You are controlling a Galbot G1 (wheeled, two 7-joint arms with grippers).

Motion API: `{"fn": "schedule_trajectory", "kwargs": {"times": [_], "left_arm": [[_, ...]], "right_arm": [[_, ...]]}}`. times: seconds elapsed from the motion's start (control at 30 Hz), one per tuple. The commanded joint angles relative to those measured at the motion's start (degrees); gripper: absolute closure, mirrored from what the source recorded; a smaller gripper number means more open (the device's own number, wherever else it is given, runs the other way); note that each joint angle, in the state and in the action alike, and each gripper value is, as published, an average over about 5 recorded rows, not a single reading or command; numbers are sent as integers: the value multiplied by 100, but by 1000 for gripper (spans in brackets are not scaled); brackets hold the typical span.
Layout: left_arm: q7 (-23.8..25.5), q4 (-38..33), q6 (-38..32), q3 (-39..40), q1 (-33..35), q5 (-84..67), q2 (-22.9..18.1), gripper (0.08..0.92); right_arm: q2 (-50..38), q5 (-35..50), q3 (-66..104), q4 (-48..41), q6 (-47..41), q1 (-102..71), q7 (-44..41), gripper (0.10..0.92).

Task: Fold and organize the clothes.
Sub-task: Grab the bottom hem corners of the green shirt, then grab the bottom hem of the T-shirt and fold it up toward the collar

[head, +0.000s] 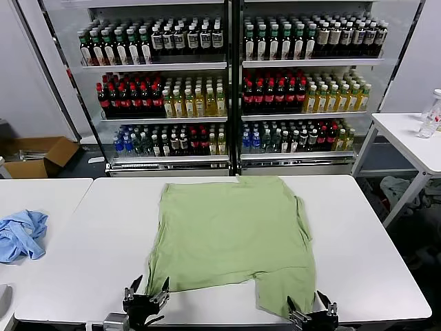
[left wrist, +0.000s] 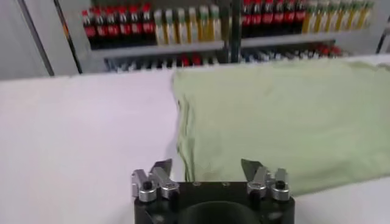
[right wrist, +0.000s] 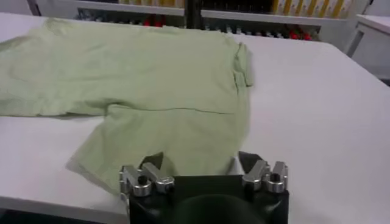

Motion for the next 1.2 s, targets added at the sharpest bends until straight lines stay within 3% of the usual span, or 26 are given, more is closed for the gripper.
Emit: {"fn": "schedule_trajectory", "kwargs": {"times": [0.03, 0.23, 0.5, 0.63, 0.87, 1.03, 1.2], "left_arm": [[-50, 412, 456, 45, -82, -178, 166, 447], [36, 116, 334, -89, -41, -631, 242, 605], [207, -617, -401, -427, -502, -1697, 617, 830], [254, -486, -545, -437, -898, -2081, 899, 910], [272, 605, -624, -47, -2110, -2248, 1225, 916], [229, 1641, -687, 437, -3037, -2041, 1257, 916], [212, 2256, -709, 815, -3430, -1608, 1143, 916]], "right_arm": [[37, 141, -112, -80, -167, -98, -12, 537], [-8, 243, 7, 89, 56, 28, -33, 691], [-349, 885, 478, 350, 245, 969, 8, 900], [-602, 1232, 509, 184, 206, 1628, 62, 920], [-924, 1461, -12, -771, 105, 3323, 125, 920], [-995, 1207, -680, -1836, 23, 4330, 99, 920], [-852, 637, -1167, -2404, -297, 4849, -18, 890]]}}
